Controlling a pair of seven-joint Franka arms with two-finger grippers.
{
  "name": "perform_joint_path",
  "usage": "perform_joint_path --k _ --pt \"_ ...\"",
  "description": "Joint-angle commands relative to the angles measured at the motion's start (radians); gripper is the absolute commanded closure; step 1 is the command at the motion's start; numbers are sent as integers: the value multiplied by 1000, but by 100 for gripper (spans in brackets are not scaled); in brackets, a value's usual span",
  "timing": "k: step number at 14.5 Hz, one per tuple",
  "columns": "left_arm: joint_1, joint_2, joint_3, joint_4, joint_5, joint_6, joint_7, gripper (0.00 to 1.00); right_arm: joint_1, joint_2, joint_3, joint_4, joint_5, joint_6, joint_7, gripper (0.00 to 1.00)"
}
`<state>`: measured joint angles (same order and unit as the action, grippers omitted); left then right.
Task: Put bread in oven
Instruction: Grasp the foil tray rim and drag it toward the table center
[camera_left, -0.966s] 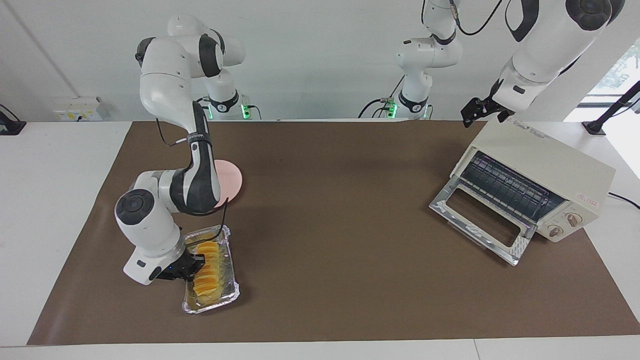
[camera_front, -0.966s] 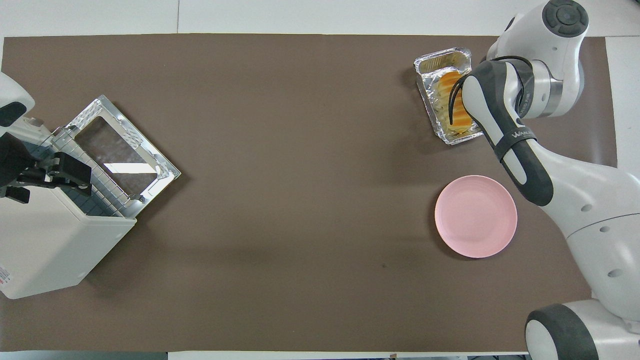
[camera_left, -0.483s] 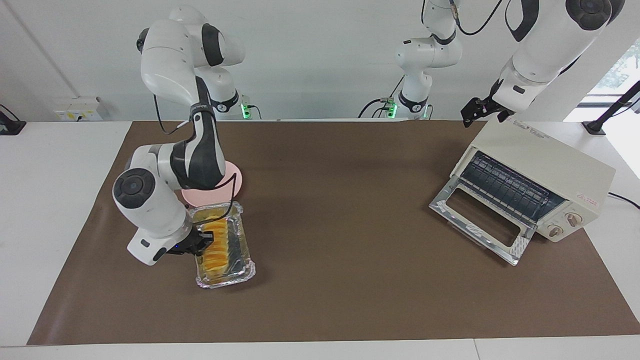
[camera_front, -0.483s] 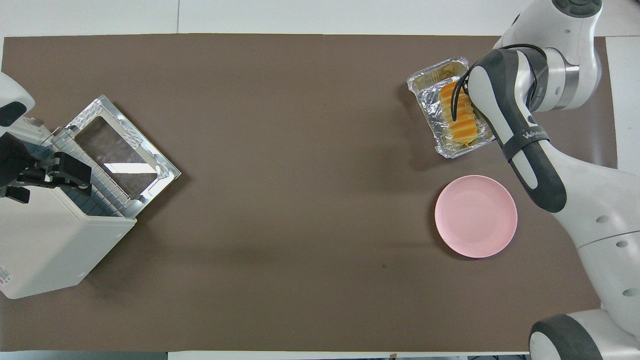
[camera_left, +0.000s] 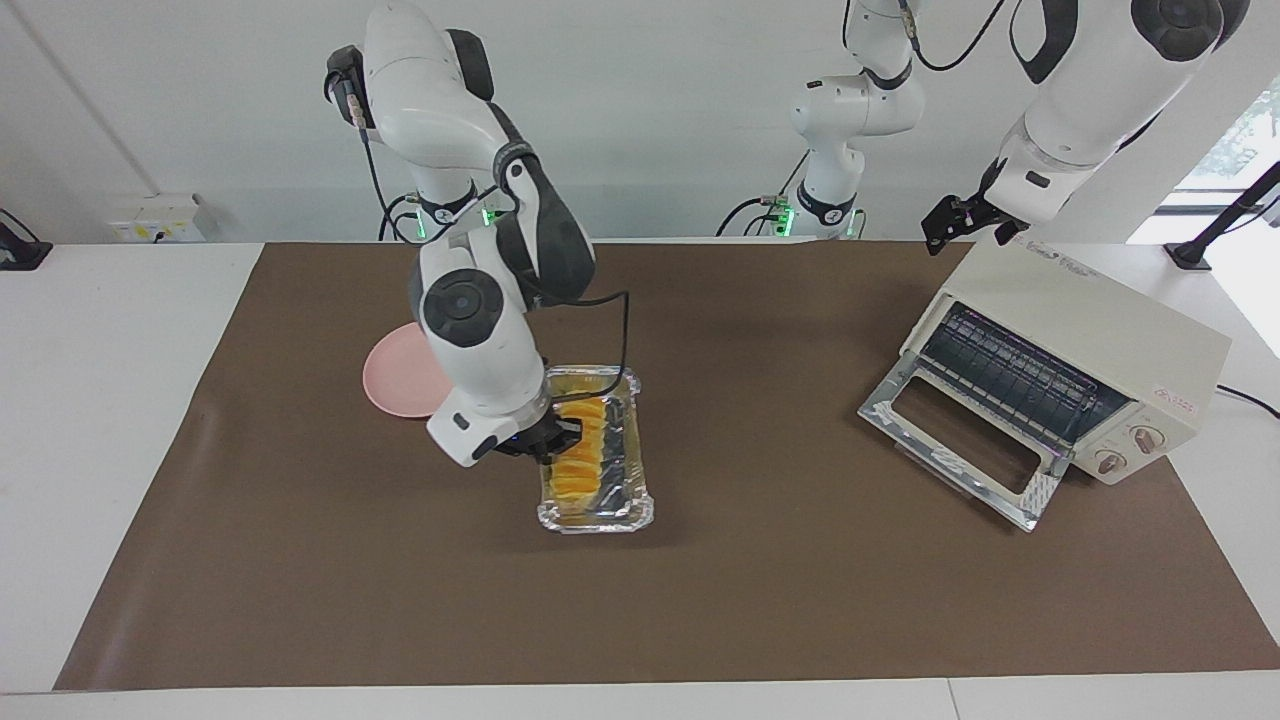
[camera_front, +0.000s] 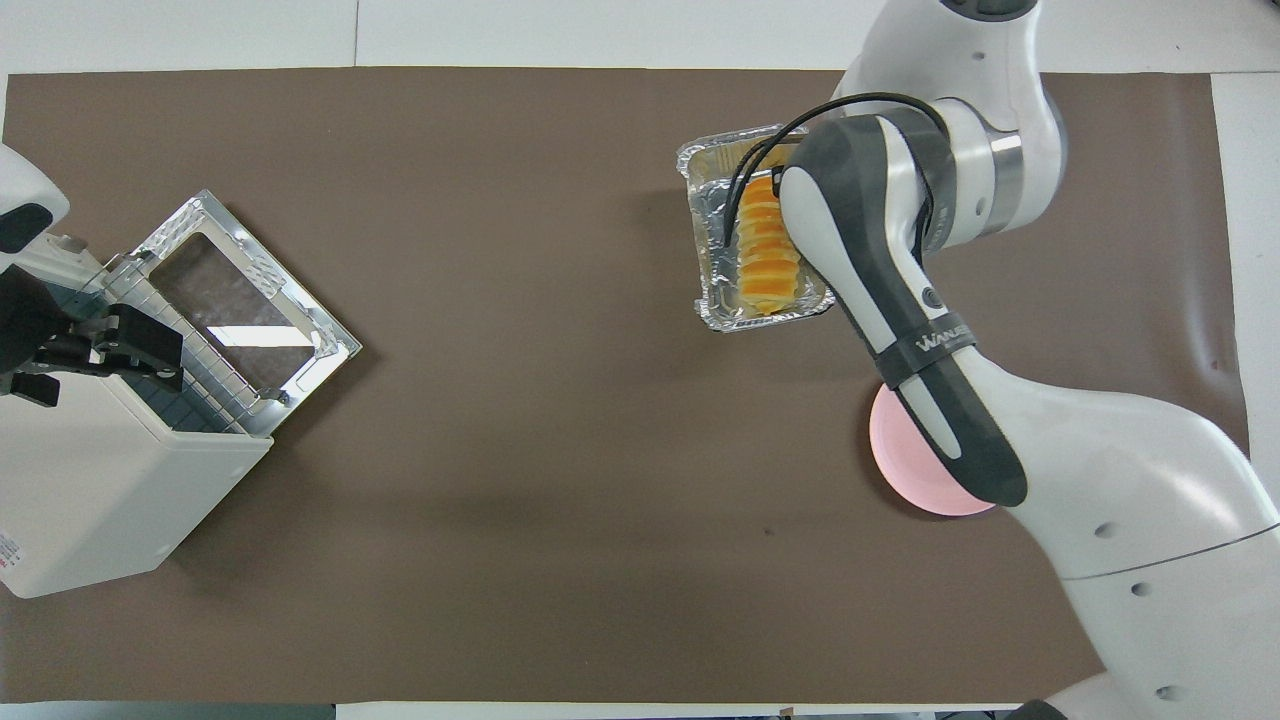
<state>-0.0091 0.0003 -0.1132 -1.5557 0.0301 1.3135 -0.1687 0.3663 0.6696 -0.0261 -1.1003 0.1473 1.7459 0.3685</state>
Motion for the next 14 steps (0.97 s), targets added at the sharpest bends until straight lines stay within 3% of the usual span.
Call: perform_joint_path --k 1,5,10,13,14 --pt "11 -29 -2 -32 -18 20 3 0 35 -5 -5 -10 70 59 53 100" --pt "11 -29 -2 -32 -18 20 3 0 109 -21 -8 -151 64 217 81 100" --pt "11 -29 -2 -32 -18 20 3 0 149 -96 -6 -370 67 411 84 100" --pt "9 -29 -5 -32 -18 20 9 0 164 -103 -6 -398 67 428 87 100" --pt "-1 -29 -3 -32 -18 18 6 0 166 -108 -6 -409 67 434 95 47"
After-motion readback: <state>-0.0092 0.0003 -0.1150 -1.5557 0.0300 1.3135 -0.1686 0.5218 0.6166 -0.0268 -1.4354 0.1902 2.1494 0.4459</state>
